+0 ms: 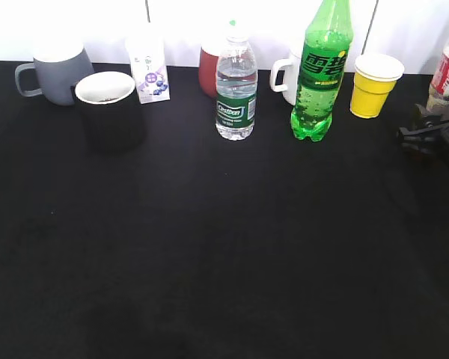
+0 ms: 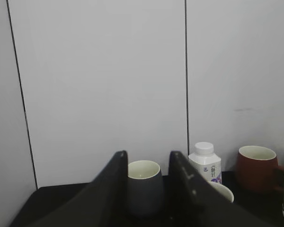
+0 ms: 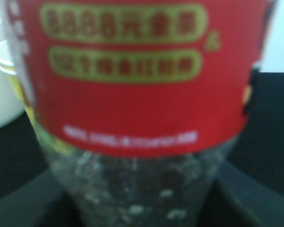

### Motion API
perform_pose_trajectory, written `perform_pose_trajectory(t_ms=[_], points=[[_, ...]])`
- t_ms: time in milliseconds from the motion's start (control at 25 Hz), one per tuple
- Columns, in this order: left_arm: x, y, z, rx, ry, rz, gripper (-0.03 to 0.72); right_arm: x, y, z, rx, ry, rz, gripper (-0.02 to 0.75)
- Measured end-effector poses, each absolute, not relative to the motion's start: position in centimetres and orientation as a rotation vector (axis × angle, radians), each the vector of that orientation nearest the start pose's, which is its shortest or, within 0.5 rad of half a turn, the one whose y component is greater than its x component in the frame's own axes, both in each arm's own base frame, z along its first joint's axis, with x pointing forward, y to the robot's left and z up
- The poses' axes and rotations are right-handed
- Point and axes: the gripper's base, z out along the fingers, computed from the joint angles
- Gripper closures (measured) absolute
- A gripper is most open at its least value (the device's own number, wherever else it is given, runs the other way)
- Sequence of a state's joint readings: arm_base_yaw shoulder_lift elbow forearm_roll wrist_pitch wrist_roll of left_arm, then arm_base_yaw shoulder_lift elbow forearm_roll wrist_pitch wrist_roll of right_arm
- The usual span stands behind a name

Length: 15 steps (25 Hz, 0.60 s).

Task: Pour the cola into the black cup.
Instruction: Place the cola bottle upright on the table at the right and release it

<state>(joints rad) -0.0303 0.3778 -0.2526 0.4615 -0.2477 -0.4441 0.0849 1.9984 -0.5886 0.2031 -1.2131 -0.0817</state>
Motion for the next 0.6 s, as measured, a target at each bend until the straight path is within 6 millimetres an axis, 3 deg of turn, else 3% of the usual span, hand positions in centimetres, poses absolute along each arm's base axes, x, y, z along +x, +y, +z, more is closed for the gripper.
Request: perform_pose_trajectory(t_ms=[120,360,480,600], points=[[9.18,-1.27,29.2,0.116,1.383,-0.097,0.459,32.41,0.93,11.58,0.077,1.685,-0.109,0.215],[9.18,-1.27,29.21,0.116,1.383,-0.097,0.459,31.89,0.74,11.25,0.069,1.704,-0.14,0.197],[9.18,-1.27,29.21,0.116,1.383,-0.097,0.459,31.9,0.8,11.25,0.034,1.706,-0.161,0.069],[9.18,-1.27,29.21,0.116,1.383,-0.097,0.459,31.9,0.81,11.25,0.017,1.707,-0.174,0.049]])
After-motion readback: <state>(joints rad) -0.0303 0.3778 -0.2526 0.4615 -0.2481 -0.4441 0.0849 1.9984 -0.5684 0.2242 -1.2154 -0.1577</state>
